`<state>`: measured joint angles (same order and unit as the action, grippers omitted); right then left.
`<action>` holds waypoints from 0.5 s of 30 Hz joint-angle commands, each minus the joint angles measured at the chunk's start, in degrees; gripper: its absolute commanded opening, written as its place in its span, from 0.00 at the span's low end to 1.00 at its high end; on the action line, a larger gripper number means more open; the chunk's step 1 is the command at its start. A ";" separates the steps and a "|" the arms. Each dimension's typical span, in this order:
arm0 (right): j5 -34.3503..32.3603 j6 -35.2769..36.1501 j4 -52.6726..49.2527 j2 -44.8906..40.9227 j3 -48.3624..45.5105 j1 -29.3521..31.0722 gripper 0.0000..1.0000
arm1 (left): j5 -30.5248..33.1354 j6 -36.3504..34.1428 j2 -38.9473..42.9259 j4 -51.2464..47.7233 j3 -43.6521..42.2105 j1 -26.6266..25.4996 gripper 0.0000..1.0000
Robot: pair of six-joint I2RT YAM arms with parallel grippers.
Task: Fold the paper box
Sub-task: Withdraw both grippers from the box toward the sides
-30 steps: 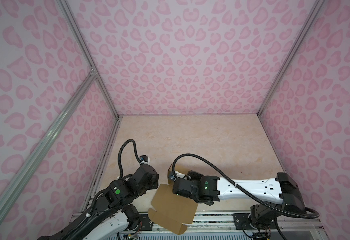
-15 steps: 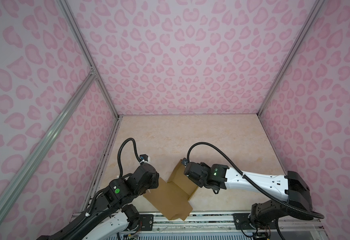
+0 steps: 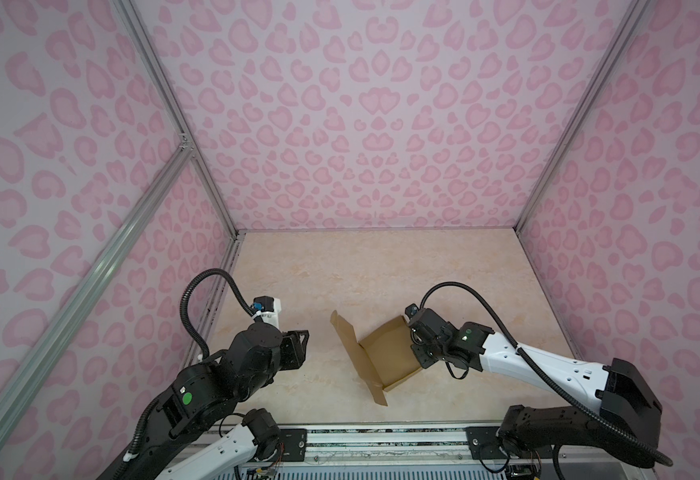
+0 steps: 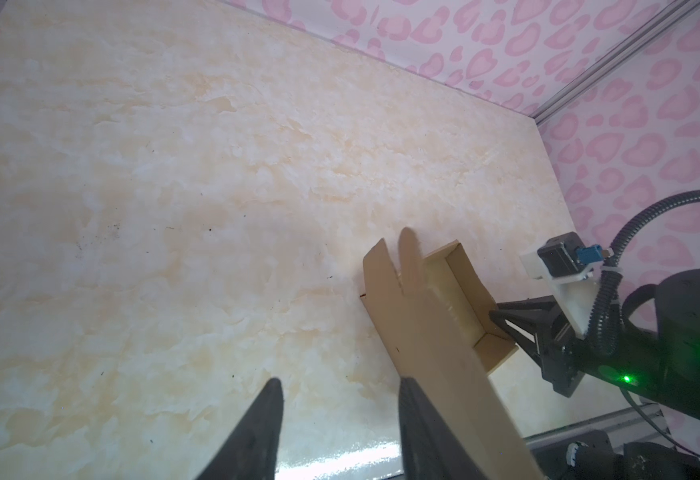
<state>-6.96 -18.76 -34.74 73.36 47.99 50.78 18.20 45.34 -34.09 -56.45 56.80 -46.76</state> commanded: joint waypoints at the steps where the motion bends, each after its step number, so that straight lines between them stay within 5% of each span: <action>1: 4.88 -2.74 2.14 -1.69 -1.24 -0.70 0.28 | -2.34 4.88 2.53 0.19 -3.90 0.09 0.48; 6: 5.33 -4.05 1.99 -5.34 -2.56 -2.48 0.35 | -6.27 10.46 5.10 4.98 -12.83 -0.01 0.48; 15: 8.76 -6.55 7.89 -12.03 -11.33 -14.78 0.40 | -10.80 14.86 2.98 19.28 -22.64 -0.07 0.48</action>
<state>0.64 -24.49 -29.15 61.25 37.95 37.21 9.37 58.22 -29.67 -45.23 34.98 -46.83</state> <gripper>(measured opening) 0.396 0.478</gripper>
